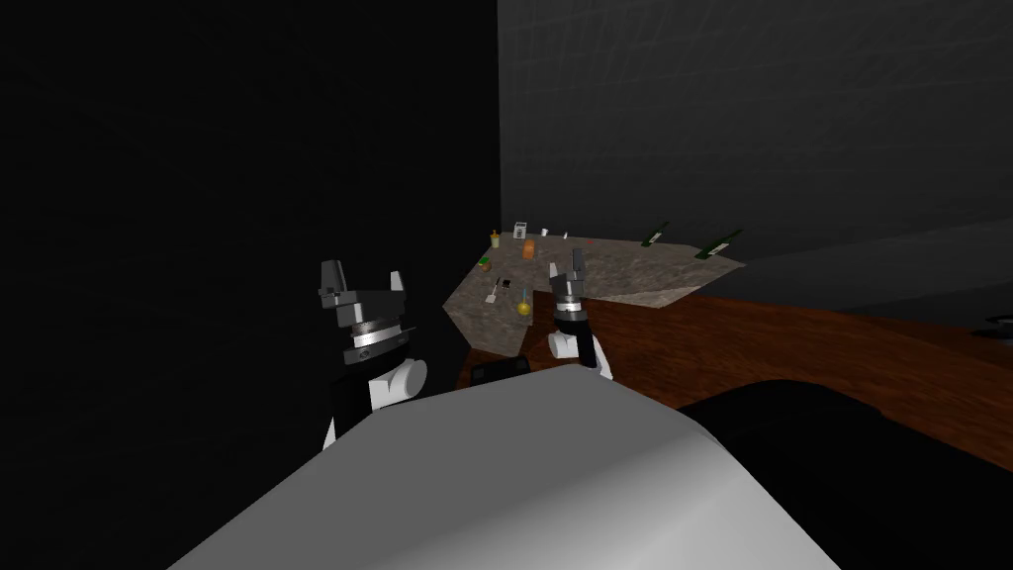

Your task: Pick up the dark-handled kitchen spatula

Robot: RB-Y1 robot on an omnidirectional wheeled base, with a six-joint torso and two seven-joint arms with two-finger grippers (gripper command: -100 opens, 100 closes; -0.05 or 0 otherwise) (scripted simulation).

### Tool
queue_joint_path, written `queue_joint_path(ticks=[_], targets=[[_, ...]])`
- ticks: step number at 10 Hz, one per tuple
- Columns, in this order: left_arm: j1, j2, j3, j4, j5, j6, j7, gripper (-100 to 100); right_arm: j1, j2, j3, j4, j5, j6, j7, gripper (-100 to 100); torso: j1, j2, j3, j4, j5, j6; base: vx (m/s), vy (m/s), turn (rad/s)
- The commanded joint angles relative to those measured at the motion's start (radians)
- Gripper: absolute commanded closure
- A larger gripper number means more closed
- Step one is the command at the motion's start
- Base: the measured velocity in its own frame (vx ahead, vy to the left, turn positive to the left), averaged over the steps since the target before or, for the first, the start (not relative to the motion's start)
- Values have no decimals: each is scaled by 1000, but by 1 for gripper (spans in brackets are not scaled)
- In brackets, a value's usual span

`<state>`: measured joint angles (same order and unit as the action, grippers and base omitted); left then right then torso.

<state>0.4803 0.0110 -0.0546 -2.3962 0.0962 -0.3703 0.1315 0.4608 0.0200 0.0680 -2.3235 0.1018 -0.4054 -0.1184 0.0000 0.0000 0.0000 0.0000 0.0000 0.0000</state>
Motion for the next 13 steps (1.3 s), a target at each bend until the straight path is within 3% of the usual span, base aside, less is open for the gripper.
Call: queue_joint_path(ticks=[1, 4, 5, 9, 10, 11, 12, 13], targets=[[0, 0, 0, 0, 0, 0, 0, 0, -17, -47, 9, 6, 36, 1, -4, -100, 0, 0, 0, 0, 0, 0, -27, -9, 82], [0, 0, 0, 0, 0, 0, 0, 0, -61, -137, 33, 22, 119, 2, -13, -100, -2, 3, 2, 1, 0, 0, -55, -27, 123], [0, 0, 0, 0, 0, 0, 0, 0, -61, -144, 33, 22, 122, 2, -13, -100, -2, 4, 2, 1, -1, 0, -40, -17, 64], [0, 0, 0, 0, 0, 0, 0, 0, -131, -268, 72, 50, 238, -1, -24, -100, -2, 3, 2, 1, -1, 0, -44, -25, 115], [0, 0, 0, 0, 0, 0, 0, 0, -131, -279, 72, 50, 244, -1, -24, -100, -2, 3, 2, 1, 0, 0, -33, -14, 80], [0, 0, 0, 0, 0, 0, 0, 0, -159, -319, 88, 61, 285, -4, -27, -100, -1, 2, 1, 1, 0, 0, -45, -17, 122], [0, 0, 0, 0, 0, 0, 0, 0, -159, -332, 88, 61, 290, -4, -27, -100, -1, 2, 1, 1, 0, 0, -39, -18, 71], [0, 0, 0, 0, 0, 0, 0, 0, -189, -369, 106, 73, 331, -7, -31, -100, -2, 2, 1, 1, 0, 0, -38, -33, 137]])
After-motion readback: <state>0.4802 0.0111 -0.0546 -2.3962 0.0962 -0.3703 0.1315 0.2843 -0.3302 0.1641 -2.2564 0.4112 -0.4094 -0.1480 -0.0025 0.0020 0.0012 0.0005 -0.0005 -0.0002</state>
